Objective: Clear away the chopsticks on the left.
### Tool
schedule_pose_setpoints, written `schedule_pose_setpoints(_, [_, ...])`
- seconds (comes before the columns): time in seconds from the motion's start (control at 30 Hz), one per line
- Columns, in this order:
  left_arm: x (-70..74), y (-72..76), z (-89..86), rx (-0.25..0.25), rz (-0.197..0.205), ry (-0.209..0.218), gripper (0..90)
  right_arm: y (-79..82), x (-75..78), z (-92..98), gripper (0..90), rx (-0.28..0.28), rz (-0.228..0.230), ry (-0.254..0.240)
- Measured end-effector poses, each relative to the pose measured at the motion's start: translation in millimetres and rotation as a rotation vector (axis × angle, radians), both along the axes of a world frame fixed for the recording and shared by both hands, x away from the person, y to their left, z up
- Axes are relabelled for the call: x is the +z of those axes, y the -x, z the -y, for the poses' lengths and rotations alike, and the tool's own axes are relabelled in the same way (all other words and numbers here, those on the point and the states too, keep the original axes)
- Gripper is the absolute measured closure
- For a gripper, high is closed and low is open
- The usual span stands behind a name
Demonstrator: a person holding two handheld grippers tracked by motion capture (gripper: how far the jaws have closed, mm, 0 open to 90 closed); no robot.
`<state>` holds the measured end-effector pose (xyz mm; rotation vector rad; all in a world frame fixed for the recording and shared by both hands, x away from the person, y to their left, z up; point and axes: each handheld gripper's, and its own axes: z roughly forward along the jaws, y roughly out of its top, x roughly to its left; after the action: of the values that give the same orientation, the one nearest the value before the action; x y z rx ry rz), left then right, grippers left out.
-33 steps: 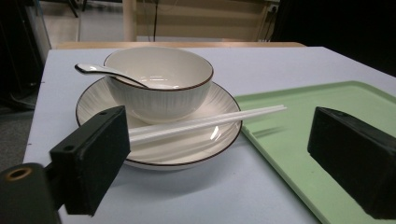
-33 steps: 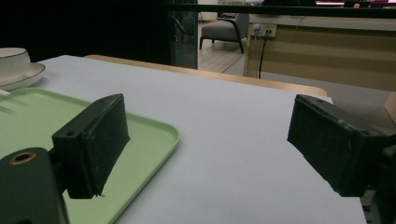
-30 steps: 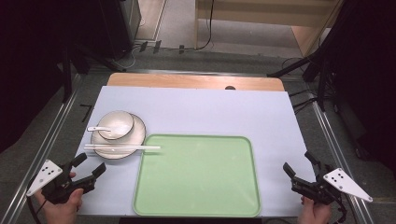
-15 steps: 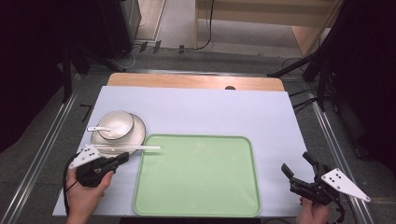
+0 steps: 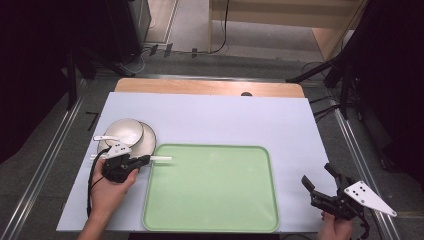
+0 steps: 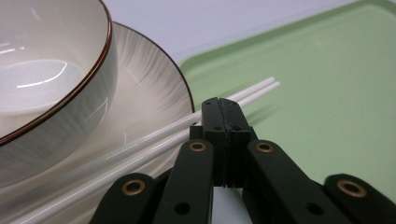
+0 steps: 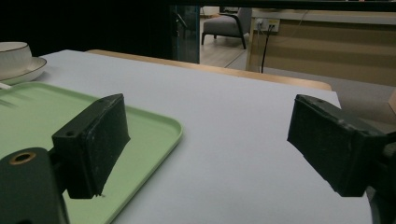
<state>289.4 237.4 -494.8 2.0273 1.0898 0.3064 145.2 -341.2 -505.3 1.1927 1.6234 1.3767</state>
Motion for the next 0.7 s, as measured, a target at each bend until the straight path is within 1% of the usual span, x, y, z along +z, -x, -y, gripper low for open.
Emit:
schedule_pose_setpoints(0.07, [-2.0,-3.3,2.2,0.005,-0.013,-0.014,90.0,0.2,-0.3,0.1,12.6,0.000,-0.001,0.001])
schedule_pose_setpoints(0.13, [-2.8,-4.6,3.1,0.012,-0.016,-0.019,90.0,0.2,-0.4,0.1,12.6,0.000,-0.002,0.003])
schedule_pose_setpoints(0.17, [-2.9,-7.3,3.5,0.021,-0.020,-0.003,90.0,0.1,-0.5,-0.2,12.6,-0.001,-0.002,0.004])
schedule_pose_setpoints(0.3, [-1.7,-11.4,4.5,0.035,-0.016,0.000,90.0,-0.2,-0.8,-1.0,12.6,-0.002,-0.006,0.005])
schedule_pose_setpoints(0.4, [-2.9,-17.9,4.9,0.053,-0.020,0.019,90.0,-2.1,-2.4,-1.1,12.6,0.000,-0.017,0.007])
schedule_pose_setpoints(0.43, [-2.9,-17.9,4.9,0.053,-0.020,0.019,90.0,-2.6,-2.8,-1.1,12.6,0.000,-0.017,0.009])
schedule_pose_setpoints(0.47, [-3.6,-20.2,5.4,0.063,-0.014,0.024,90.0,-2.9,-3.2,-1.1,12.6,0.000,-0.020,0.010])
schedule_pose_setpoints(0.5, [-3.6,-20.2,5.4,0.063,-0.014,0.024,90.0,-3.0,-3.4,-1.2,12.6,-0.001,-0.024,0.011])
schedule_pose_setpoints(0.53, [-4.4,-21.8,6.5,0.079,-0.003,0.015,90.0,-3.1,-3.7,-1.4,12.6,-0.001,-0.027,0.011])
schedule_pose_setpoints(0.7, [-8.4,-25.2,9.9,0.102,0.029,-0.004,90.0,-3.9,-4.5,-1.7,12.6,0.001,-0.026,0.014])
